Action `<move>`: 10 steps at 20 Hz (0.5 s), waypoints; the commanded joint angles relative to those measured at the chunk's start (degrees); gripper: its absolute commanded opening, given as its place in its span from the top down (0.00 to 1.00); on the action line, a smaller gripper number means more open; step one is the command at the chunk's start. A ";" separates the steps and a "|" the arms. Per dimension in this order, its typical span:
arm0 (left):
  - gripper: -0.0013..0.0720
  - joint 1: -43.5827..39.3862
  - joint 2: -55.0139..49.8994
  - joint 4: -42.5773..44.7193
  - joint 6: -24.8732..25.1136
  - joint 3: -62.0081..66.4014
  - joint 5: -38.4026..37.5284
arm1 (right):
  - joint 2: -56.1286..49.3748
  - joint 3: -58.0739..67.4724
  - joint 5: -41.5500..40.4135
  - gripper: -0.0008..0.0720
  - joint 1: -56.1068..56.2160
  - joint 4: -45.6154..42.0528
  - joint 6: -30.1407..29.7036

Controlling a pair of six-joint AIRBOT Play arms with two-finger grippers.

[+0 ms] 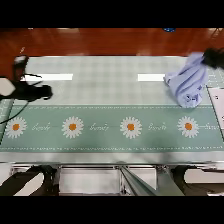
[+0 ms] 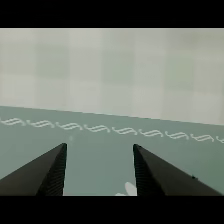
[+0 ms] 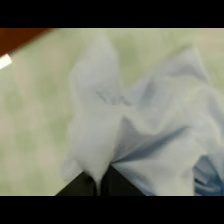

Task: Fold the shirts.

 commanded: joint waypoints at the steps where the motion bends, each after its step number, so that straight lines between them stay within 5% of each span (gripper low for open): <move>1: 0.29 7.19 7.52 -5.99 0.15 0.35 -2.93 | 9.40 8.22 0.42 0.97 2.12 5.88 -5.49; 10: 0.29 1.22 24.63 -9.77 2.49 -7.06 -3.67 | 22.75 23.17 -2.51 0.97 13.53 7.76 -5.22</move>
